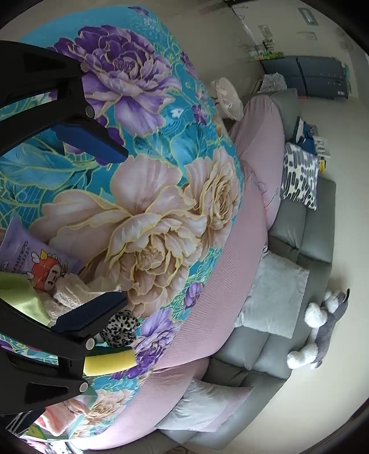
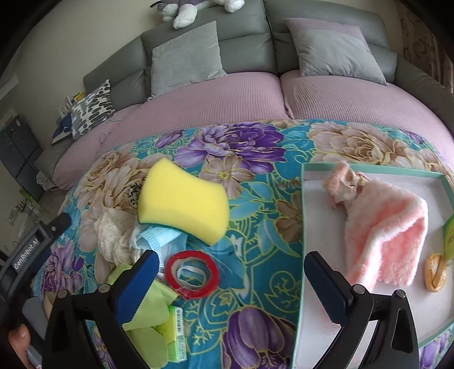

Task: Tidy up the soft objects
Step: 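Grasp the yellow sponge with the right tool while the left tool grasps the white lace cloth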

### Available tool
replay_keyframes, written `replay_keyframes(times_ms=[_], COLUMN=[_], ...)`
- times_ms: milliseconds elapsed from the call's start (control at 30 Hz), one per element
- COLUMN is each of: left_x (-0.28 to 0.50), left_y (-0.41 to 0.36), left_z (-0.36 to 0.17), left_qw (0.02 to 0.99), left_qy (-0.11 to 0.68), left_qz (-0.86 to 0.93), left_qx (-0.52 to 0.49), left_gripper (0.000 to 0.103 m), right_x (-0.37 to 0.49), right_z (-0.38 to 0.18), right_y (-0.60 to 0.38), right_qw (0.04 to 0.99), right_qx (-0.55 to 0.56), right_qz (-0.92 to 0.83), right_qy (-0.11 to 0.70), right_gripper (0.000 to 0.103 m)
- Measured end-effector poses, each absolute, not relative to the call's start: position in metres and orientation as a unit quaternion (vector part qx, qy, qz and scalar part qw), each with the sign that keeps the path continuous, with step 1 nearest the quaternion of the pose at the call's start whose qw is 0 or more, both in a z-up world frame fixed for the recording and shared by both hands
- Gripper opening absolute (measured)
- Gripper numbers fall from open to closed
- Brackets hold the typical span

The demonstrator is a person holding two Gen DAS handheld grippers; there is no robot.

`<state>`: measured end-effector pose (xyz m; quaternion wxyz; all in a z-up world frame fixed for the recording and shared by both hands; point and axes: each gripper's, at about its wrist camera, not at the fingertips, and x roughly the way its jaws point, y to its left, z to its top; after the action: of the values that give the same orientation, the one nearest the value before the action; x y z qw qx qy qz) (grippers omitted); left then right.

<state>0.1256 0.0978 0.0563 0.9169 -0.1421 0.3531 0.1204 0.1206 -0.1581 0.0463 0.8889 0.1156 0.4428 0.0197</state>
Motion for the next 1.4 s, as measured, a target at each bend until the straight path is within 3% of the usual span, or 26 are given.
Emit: replay_keyframes(times_ms=[800,900,1133,1233,1400], left_x=[0.139,0.140,0.142,0.144,0.147], left_y=[0.103,0.099,0.087,0.081,0.073], left_z=[0.034,0.036,0.037,0.036,0.030], left_qw=[0.897,0.899,0.902,0.901,0.896], left_qy=[0.389,0.390,0.397,0.404,0.419], left_qz=[0.077,0.062,0.037,0.024,0.008], left_qx=[-0.196,-0.191,-0.164,-0.155,-0.147], left_gripper=[0.092,0.092,0.091,0.083,0.074], right_x=[0.148,0.148,0.154,0.156,0.158], right_z=[0.050,0.052,0.046,0.043,0.035], right_y=[-0.120,-0.124,-0.131,-0.130,-0.127], right_qw=[0.911,0.913,0.897,0.891,0.884], right_qx=[0.104,0.121,0.185,0.201,0.210], right_qz=[0.045,0.038,0.075,0.091,0.100], right_qy=[0.396,0.388,0.394,0.397,0.407], right_gripper=[0.103,0.097,0.072,0.059,0.047])
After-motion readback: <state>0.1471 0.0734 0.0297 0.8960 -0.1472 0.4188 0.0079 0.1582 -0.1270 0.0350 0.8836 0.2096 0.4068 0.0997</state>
